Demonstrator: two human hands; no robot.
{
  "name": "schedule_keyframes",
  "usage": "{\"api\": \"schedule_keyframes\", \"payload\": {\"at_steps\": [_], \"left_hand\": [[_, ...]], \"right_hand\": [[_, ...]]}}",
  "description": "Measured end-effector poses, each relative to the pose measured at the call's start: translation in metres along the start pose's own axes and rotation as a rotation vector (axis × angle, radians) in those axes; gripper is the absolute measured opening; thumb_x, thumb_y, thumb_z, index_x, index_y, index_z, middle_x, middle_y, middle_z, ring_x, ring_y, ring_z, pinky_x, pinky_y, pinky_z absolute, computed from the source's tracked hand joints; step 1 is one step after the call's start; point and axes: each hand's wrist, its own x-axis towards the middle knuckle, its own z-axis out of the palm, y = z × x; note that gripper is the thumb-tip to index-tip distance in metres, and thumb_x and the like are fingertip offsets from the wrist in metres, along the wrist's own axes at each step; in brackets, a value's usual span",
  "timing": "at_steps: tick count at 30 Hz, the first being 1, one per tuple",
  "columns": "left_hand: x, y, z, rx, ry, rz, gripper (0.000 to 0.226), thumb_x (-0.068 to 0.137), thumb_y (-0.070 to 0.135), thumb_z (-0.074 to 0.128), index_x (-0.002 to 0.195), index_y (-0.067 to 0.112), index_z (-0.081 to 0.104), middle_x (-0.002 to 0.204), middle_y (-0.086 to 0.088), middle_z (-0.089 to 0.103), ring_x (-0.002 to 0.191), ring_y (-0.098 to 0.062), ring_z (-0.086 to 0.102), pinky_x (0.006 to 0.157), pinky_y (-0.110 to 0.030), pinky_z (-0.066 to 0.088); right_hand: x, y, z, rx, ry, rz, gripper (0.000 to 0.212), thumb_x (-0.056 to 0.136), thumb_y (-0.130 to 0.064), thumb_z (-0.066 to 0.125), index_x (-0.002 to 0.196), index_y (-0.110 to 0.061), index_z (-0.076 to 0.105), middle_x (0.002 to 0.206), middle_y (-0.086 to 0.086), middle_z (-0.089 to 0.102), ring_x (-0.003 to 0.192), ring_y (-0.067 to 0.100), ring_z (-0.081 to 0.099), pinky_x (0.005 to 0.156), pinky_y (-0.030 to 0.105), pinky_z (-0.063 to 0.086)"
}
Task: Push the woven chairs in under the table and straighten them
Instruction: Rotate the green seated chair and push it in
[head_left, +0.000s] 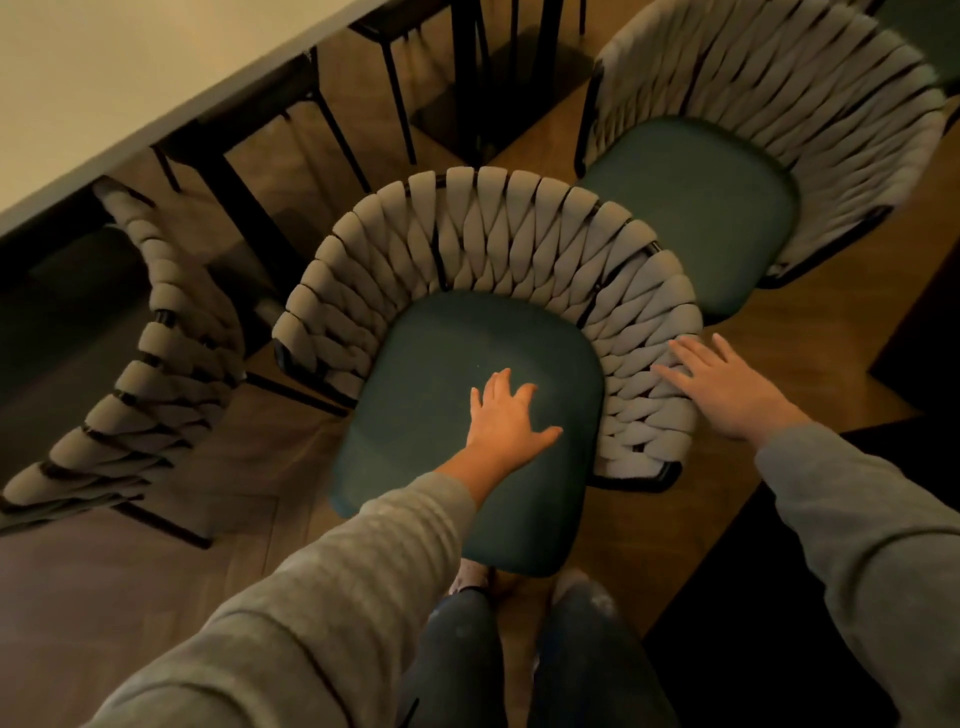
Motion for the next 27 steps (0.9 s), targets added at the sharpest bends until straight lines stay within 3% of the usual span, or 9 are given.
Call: {"api": "schedule_keyframes", "payload": {"at_steps": [7, 12, 17, 20, 23, 27], "left_hand": [[0.062, 0.069, 0.009, -0.203, -0.105, -0.099, 0.082, 0.085, 0.057, 0.061, 0.149, 0.017, 0.029, 0.152, -0.012, 0.030, 0.142, -0.028, 0.025, 0.117, -0.049, 0.020], [0.097, 0.125, 0.032, -0.382, -0.213, -0.211, 0.098, 0.079, 0.064, 0.064, 0.152, 0.014, 0.020, 0.153, -0.010, 0.029, 0.141, -0.030, 0.027, 0.113, -0.050, 0.028], [0.125, 0.166, 0.052, -0.644, -0.250, -0.344, 0.113, 0.070, 0.066, 0.072, 0.153, 0.013, 0.015, 0.154, -0.010, 0.029, 0.139, -0.029, 0.033, 0.112, -0.043, 0.034], [0.135, 0.193, 0.067, -0.655, -0.282, -0.378, 0.116, 0.071, 0.056, 0.077, 0.154, 0.016, 0.007, 0.154, -0.012, 0.029, 0.138, -0.030, 0.035, 0.112, -0.038, 0.034], [0.139, 0.206, 0.078, -0.539, -0.199, -0.431, 0.098, 0.082, 0.029, 0.072, 0.154, 0.022, 0.007, 0.145, -0.015, 0.042, 0.127, -0.033, 0.048, 0.101, -0.040, 0.043], [0.136, 0.212, 0.080, -0.485, -0.122, -0.460, 0.084, 0.087, 0.011, 0.061, 0.154, 0.024, 0.012, 0.137, -0.014, 0.050, 0.119, -0.033, 0.054, 0.094, -0.041, 0.048]], "right_hand": [[0.071, 0.070, -0.002, -0.185, 0.105, -0.222, 0.079, 0.094, -0.001, 0.048, 0.154, -0.024, 0.001, 0.161, 0.012, -0.009, 0.148, 0.028, -0.011, 0.119, 0.048, 0.001], [0.135, 0.109, -0.023, -0.362, 0.108, -0.471, 0.072, 0.097, -0.005, 0.042, 0.154, -0.024, 0.003, 0.160, 0.013, -0.011, 0.147, 0.029, -0.014, 0.118, 0.049, -0.004], [0.186, 0.132, -0.029, -0.532, 0.163, -0.701, 0.063, 0.097, -0.010, 0.044, 0.152, -0.025, 0.017, 0.161, 0.011, 0.006, 0.148, 0.029, -0.008, 0.117, 0.051, -0.007], [0.208, 0.139, -0.027, -0.563, 0.242, -0.825, 0.054, 0.096, -0.010, 0.047, 0.145, -0.027, 0.034, 0.155, 0.009, 0.028, 0.148, 0.029, 0.006, 0.116, 0.051, -0.009], [0.220, 0.144, -0.025, -0.558, 0.292, -0.927, 0.040, 0.093, -0.013, 0.050, 0.130, -0.029, 0.053, 0.135, 0.003, 0.051, 0.138, 0.027, 0.032, 0.117, 0.050, -0.005], [0.222, 0.148, -0.018, -0.479, 0.390, -0.991, 0.033, 0.086, -0.013, 0.060, 0.114, -0.030, 0.066, 0.114, 0.000, 0.063, 0.119, 0.024, 0.052, 0.118, 0.050, 0.007]]}}
